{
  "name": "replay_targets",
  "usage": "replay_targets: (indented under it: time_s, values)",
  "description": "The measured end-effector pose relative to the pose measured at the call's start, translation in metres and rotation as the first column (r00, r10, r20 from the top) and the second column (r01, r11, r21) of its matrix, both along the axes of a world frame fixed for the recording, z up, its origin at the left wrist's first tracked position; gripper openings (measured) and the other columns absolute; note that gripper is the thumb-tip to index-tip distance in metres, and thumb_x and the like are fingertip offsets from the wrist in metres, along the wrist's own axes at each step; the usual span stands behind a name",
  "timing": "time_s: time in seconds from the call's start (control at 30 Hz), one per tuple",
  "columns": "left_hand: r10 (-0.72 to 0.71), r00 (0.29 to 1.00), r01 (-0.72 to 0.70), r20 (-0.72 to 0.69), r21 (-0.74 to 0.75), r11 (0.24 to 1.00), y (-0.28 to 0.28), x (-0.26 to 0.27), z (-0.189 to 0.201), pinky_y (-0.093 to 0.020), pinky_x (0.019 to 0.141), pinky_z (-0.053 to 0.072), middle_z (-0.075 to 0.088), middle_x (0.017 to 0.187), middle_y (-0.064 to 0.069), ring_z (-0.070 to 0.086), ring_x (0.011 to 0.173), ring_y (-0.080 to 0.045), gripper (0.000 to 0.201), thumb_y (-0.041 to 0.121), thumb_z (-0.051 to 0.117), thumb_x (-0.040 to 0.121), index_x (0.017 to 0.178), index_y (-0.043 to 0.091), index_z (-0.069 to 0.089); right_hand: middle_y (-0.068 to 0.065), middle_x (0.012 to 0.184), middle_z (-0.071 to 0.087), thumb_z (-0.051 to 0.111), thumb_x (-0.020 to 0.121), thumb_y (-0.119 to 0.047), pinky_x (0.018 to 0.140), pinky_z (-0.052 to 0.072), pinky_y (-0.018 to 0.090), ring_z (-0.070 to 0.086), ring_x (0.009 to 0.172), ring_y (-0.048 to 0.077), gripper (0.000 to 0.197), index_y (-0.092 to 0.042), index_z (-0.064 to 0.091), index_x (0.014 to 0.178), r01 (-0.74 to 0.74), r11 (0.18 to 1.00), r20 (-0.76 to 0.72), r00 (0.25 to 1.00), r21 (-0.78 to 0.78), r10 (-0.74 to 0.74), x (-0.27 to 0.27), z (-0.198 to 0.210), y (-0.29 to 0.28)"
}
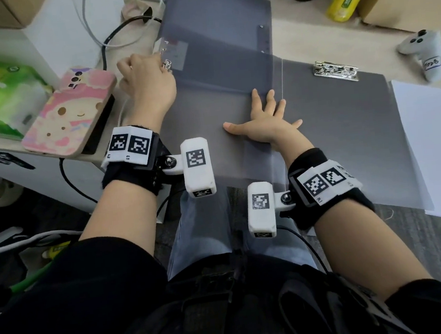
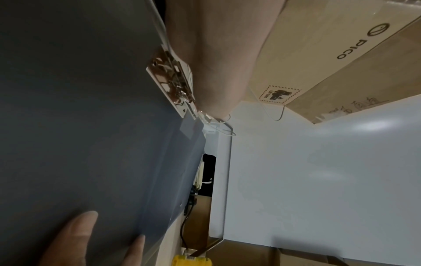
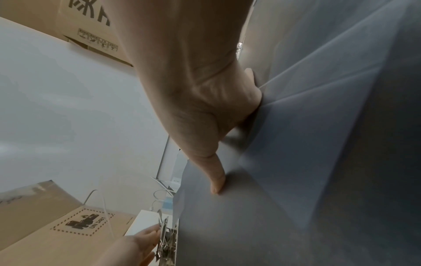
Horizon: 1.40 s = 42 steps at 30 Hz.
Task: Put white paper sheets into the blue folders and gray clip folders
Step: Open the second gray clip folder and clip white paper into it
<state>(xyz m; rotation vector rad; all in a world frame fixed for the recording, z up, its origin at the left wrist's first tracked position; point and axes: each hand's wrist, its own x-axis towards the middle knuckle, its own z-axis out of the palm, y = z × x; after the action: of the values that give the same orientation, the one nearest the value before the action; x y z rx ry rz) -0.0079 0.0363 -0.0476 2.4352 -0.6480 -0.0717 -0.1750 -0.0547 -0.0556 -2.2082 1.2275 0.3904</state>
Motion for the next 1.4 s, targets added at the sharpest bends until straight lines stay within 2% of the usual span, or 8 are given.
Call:
replay_targets:
  time_s: [0.3, 0.43, 0.57, 0.67, 0.8, 0.87, 1.03, 1.4]
  values:
    - [0.042, 0.996, -0.05, 0.082, 0.106, 0.993, -0.016, -0.004, 0.002, -0.047, 0.106, 0.024, 0.035, 0.139, -0.014, 0.025, 0.133, -0.036, 0.036, 0.021, 0.042, 0.091, 0.123, 0.012, 0.054, 0.0, 0.157, -0.025, 0.053, 0.081, -0.066, 0.108, -0.01, 0.068, -0.023, 0.145, 0.027, 0.101, -0.031, -0.012, 0.15, -0.007, 1.0, 0.029, 1.0, 0.018, 0.006, -0.002, -0.001, -0.006]
    - [-0.051, 0.98, 0.053, 0.194, -0.003, 0.999, -0.038, -0.02, 0.007, -0.045, 0.107, 0.025, 0.038, 0.139, -0.006, 0.026, 0.134, -0.032, 0.043, 0.029, 0.046, 0.089, 0.131, 0.019, 0.049, 0.002, 0.158, 0.007, 0.055, 0.085, -0.058, 0.114, 0.006, 0.063, 0.003, 0.146, 0.028, 0.079, -0.03, 0.019, 0.149, 0.028, 0.999, 0.089, 0.996, -0.033, -0.025, -0.009, 0.01, -0.023]
    - [-0.284, 0.948, 0.296, 0.144, -0.068, 0.953, -0.072, -0.042, 0.002, -0.038, 0.106, 0.026, 0.05, 0.132, 0.0, 0.029, 0.133, -0.027, 0.035, 0.029, 0.049, 0.091, 0.123, 0.023, 0.06, 0.01, 0.141, 0.046, 0.06, 0.088, -0.04, 0.111, 0.033, 0.037, 0.04, 0.133, 0.028, 0.057, -0.014, 0.046, 0.137, 0.067, 0.998, 0.313, 0.948, -0.004, -0.063, -0.018, 0.018, -0.056]
    - [-0.399, 0.915, 0.403, 0.058, -0.1, 0.91, -0.096, -0.054, -0.007, -0.033, 0.105, 0.032, 0.059, 0.127, -0.002, 0.036, 0.129, -0.027, 0.032, 0.027, 0.05, 0.091, 0.12, 0.021, 0.063, 0.009, 0.128, 0.059, 0.063, 0.088, -0.032, 0.1, 0.037, 0.024, 0.054, 0.121, 0.021, 0.05, -0.011, 0.052, 0.132, 0.121, 0.991, 0.388, 0.917, -0.062, -0.088, -0.029, 0.018, -0.076]
    - [-0.477, 0.873, 0.447, -0.102, -0.222, 0.866, -0.127, -0.072, -0.008, -0.032, 0.101, 0.044, 0.068, 0.117, -0.004, 0.058, 0.114, -0.022, 0.028, 0.024, 0.055, 0.089, 0.112, 0.017, 0.068, 0.01, 0.138, 0.052, 0.066, 0.083, -0.028, 0.106, 0.033, 0.024, 0.046, 0.13, 0.022, 0.055, -0.007, 0.052, 0.132, 0.258, 0.955, 0.439, 0.882, -0.148, -0.171, -0.049, 0.009, -0.111]
    - [-0.51, 0.847, 0.471, -0.152, -0.231, 0.851, -0.145, -0.082, -0.01, -0.034, 0.101, 0.045, 0.07, 0.111, -0.004, 0.062, 0.109, -0.021, 0.025, 0.023, 0.057, 0.087, 0.108, 0.017, 0.07, 0.013, 0.142, 0.047, 0.067, 0.074, -0.039, 0.112, 0.03, 0.034, 0.037, 0.136, 0.028, 0.067, -0.007, 0.052, 0.132, 0.306, 0.926, 0.373, 0.904, -0.223, -0.209, -0.06, 0.005, -0.132]
    - [-0.517, 0.825, 0.473, -0.227, -0.222, 0.852, -0.184, -0.101, -0.023, -0.032, 0.099, 0.047, 0.071, 0.105, -0.005, 0.064, 0.106, -0.023, 0.023, 0.019, 0.057, 0.085, 0.103, 0.018, 0.071, 0.014, 0.16, -0.008, 0.072, 0.07, -0.056, 0.117, -0.001, 0.055, -0.016, 0.147, 0.031, 0.118, -0.005, 0.003, 0.151, 0.346, 0.896, 0.045, 0.937, -0.279, -0.347, -0.086, 0.0, -0.16]
    - [-0.419, 0.895, 0.375, -0.151, -0.254, 0.892, -0.237, -0.125, -0.037, -0.025, 0.081, 0.05, 0.074, 0.098, 0.002, 0.065, 0.098, -0.02, 0.02, 0.027, 0.056, 0.087, 0.092, 0.02, 0.074, 0.009, 0.156, -0.026, 0.06, 0.06, -0.081, 0.114, -0.009, 0.06, -0.023, 0.145, 0.029, 0.14, -0.004, -0.018, 0.148, 0.247, 0.963, -0.118, 0.959, -0.105, -0.258, -0.1, -0.005, -0.184]
